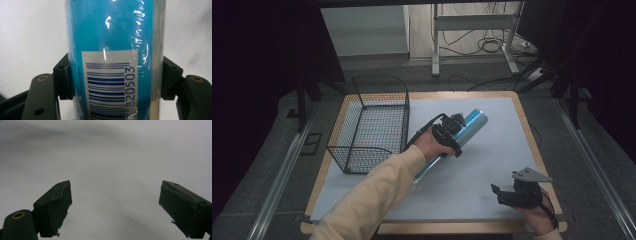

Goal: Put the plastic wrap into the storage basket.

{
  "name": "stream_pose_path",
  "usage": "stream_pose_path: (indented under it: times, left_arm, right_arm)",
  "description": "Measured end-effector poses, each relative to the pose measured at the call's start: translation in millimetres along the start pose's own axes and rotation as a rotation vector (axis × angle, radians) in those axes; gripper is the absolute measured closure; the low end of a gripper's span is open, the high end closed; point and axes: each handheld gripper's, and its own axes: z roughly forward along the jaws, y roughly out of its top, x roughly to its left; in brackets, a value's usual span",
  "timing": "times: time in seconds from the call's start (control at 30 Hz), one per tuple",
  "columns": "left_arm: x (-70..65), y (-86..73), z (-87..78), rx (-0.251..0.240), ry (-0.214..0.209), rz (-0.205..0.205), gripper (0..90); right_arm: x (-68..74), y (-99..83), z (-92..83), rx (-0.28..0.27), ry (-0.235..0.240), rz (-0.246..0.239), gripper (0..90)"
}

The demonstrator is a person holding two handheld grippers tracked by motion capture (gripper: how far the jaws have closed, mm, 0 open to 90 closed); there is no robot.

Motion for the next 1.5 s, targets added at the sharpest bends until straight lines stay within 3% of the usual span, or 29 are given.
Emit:
stream_pose_path:
  times: [0.73,1.0,1.5]
  left_arm:
    - [1.6,28.5,-32.3,-0.011,0.06,0.042,31.1]
    - [6.6,32.1,-38.5,-0.017,0.053,0.033,31.1]
    - [16.9,46.2,-54.5,-0.015,0.115,0.046,31.1]
  right_arm:
    - [-0.8,0.8,-0.5,-0.006,-0.001,-0.002,11.6]
    - [-1.4,0.9,-0.7,-0.007,0.002,0.003,11.6]
    - [-2.1,0.6,-0.1,-0.006,0.003,0.007,11.6]
